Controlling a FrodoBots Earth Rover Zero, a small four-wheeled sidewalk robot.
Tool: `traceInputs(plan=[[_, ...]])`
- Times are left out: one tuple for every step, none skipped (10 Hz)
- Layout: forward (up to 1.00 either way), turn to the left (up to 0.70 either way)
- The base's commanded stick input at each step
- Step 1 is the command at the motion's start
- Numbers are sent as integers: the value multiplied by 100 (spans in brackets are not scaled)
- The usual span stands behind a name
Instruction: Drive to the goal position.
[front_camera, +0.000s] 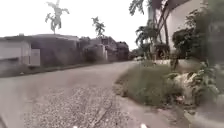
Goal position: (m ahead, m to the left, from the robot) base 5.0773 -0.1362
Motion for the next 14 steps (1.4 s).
traceInputs(plan=[[63,62],[41,76],[18,89],[0,0],[0,0],[0,0],[0,0],[0,0],[0,0],[0,0],[0,0],[0,0],[8,0],[29,0]])
